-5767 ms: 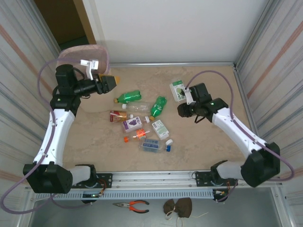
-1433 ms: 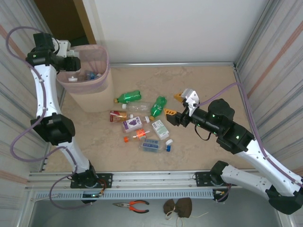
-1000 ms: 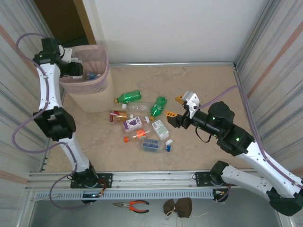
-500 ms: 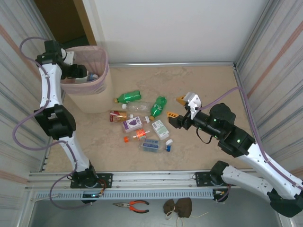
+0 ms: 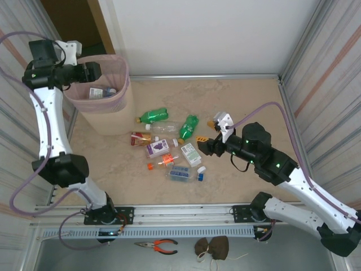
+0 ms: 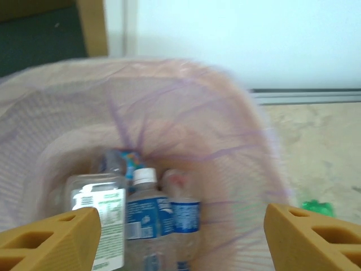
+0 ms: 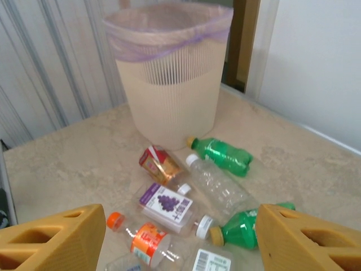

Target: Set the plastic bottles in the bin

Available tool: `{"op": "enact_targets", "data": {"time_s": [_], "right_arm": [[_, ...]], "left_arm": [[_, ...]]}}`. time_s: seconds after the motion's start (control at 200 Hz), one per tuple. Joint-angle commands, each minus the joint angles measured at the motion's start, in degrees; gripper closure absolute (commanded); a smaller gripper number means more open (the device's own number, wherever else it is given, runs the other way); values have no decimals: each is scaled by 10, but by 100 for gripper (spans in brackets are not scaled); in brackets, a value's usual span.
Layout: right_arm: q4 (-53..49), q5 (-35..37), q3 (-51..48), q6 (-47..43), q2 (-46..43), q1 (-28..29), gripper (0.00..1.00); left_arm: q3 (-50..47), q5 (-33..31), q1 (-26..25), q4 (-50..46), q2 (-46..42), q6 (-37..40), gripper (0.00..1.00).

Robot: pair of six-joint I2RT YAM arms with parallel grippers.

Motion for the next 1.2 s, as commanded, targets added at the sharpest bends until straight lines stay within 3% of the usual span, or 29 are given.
{"op": "enact_targets", "data": {"time_s": [0.0, 0.135, 0.301, 0.636, 0.912, 1.192], "right_arm": [[-33, 25, 4, 26, 14, 4, 30], [-57, 55, 2, 48, 37, 4, 31], [-88, 80, -9, 66, 68, 5, 32], [-82, 78, -80, 99, 98, 16, 35], [-57, 11, -150, 104, 127, 40, 40], [12, 15, -184, 149, 202, 102, 40]], "left_arm": [[-52, 122, -5, 75, -57, -35, 24], [-152, 201, -21, 187, -134, -79, 24], [-243, 249, -46, 276, -203, -119, 24], [-340, 262, -90, 293, -287, -124, 24], [-400, 253, -109, 301, -334, -134, 23], [-448, 250, -122, 299, -378, -143, 23]]}}
